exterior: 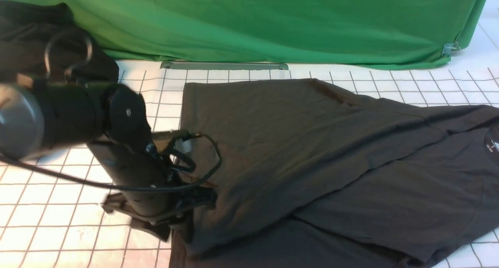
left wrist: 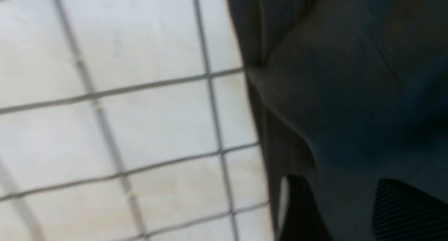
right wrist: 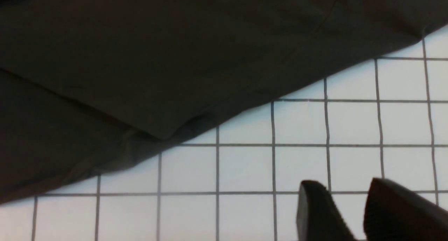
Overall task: Fold a long-sleeved shirt over a white checkered tablecloth.
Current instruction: 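Fold the left side of the dark shirt inward over its body with the left gripper, then grasp the near edge of the shirt at its hem and shoulder corners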
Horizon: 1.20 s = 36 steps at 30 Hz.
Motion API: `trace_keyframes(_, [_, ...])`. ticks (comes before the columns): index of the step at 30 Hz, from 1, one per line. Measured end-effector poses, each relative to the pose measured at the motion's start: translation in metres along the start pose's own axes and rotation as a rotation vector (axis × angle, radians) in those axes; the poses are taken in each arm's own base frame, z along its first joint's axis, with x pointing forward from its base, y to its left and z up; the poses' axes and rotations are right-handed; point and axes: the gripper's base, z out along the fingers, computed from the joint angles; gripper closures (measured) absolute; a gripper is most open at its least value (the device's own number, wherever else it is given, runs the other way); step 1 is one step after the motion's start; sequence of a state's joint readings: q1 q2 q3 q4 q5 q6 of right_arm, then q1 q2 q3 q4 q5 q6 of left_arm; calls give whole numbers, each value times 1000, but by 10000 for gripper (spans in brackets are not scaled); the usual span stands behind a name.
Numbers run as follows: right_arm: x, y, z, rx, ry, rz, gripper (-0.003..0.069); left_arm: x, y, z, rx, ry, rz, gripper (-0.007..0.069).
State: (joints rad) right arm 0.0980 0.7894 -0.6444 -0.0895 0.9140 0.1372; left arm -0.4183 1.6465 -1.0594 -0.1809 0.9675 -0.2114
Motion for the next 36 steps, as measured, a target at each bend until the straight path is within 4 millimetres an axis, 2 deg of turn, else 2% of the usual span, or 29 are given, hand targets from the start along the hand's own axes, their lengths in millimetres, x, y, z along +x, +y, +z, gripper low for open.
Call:
trace_keyframes(4, [-1, 0, 0, -1, -9, 0, 449, 5, 1, -24, -27, -4, 7, 204])
trace_keyframes(7, [-1, 0, 0, -2, -13, 0, 449, 19, -1, -27, 14, 25, -38, 167])
trace_keyframes(8, [-1, 0, 0, -2, -13, 0, 449, 24, -1, -24, 27, 46, -53, 165])
trace_keyframes(10, [-1, 0, 0, -2, -13, 0, 449, 41, -3, -4, 55, 102, -78, 165])
trace_keyframes(11, [-1, 0, 0, -2, -13, 0, 449, 44, -3, -3, 55, 112, -79, 165])
trace_keyframes(12, [-1, 0, 0, -2, -13, 0, 449, 55, -3, 13, 64, 122, -92, 171])
trace_keyframes(13, [-1, 0, 0, -2, -13, 0, 449, 56, -3, 15, 65, 123, -96, 171])
trace_keyframes(14, [-1, 0, 0, -2, -14, 0, 447, 66, -2, 27, 80, 132, -123, 181])
trace_keyframes(16, [-1, 0, 0, -2, -16, 0, 445, 71, 0, 36, 98, 112, -156, 196])
trace_keyframes(23, [-2, 0, 0, -3, -25, 0, 442, 72, 0, 42, 118, 83, -187, 267])
trace_keyframes(33, [-2, 0, 0, -3, -25, 0, 439, 70, -1, 54, 104, 149, -162, 288])
trace_keyframes(36, [-2, 0, 0, -3, -25, 0, 439, 68, -2, 54, 109, 154, -131, 342])
